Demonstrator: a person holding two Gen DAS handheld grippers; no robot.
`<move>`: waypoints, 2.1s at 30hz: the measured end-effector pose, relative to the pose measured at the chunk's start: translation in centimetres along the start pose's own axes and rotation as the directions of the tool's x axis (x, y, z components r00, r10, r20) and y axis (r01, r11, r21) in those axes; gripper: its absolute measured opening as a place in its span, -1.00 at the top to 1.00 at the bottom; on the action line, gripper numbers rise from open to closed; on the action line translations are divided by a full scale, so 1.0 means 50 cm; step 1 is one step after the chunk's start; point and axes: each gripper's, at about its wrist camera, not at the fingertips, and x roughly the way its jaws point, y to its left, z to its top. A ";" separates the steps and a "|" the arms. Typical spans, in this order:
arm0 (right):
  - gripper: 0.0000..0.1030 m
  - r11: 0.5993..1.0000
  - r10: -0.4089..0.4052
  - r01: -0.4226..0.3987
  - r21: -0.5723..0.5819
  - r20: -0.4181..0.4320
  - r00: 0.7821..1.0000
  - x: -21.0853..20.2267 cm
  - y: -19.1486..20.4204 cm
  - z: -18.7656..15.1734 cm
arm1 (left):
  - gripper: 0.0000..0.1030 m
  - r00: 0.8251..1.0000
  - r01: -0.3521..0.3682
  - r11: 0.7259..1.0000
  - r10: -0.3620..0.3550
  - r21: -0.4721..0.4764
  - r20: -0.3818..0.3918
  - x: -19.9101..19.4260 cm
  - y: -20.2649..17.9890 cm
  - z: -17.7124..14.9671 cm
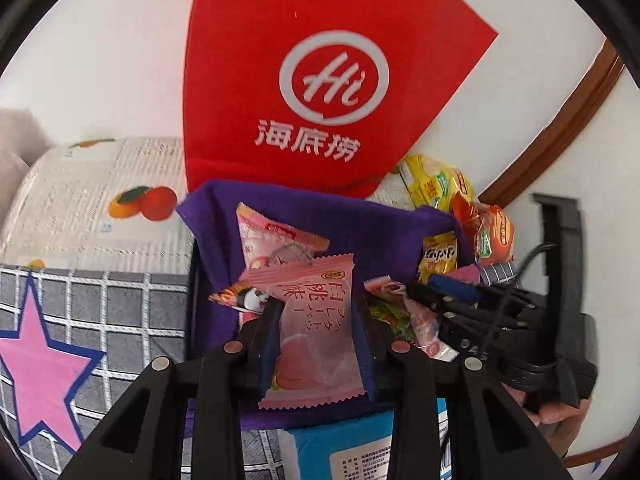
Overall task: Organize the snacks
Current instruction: 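Carry the peach packet and Lotso wrapper over the purple towel with both tools, then lower both packets onto the towel and open both tools, then reach the right tool to the pink wrapper on the blue star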
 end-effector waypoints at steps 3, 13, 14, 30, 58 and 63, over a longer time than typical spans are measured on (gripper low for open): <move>0.38 0.999 -0.029 0.030 -0.018 0.037 0.999 -0.032 -0.002 0.001 | 0.39 1.000 0.004 1.000 -0.004 -0.003 -0.022 0.021 -0.002 -0.005; 0.35 0.999 0.006 -0.013 0.048 0.158 0.987 -0.162 -0.049 0.015 | 0.38 0.996 0.090 0.996 -0.090 -0.028 -0.006 0.050 -0.010 -0.017; 0.35 0.999 0.006 -0.015 0.049 0.174 0.985 -0.176 -0.051 0.014 | 0.38 0.995 0.096 0.995 -0.096 -0.026 -0.007 0.054 -0.012 -0.018; 0.35 1.000 -0.027 0.025 0.011 0.225 0.974 -0.215 -0.026 0.011 | 0.26 0.993 0.095 0.995 -0.097 -0.021 -0.064 0.094 -0.028 -0.024; 0.14 0.993 0.020 -0.039 0.116 0.161 0.987 -0.289 0.013 -0.282 | -0.01 0.997 0.041 0.996 -0.046 0.080 0.058 -0.133 -0.084 -0.007; 0.14 0.994 0.035 -0.044 0.102 0.087 0.996 -0.258 0.035 -0.391 | -0.01 0.995 0.016 0.994 -0.026 0.106 0.095 -0.187 -0.102 -0.020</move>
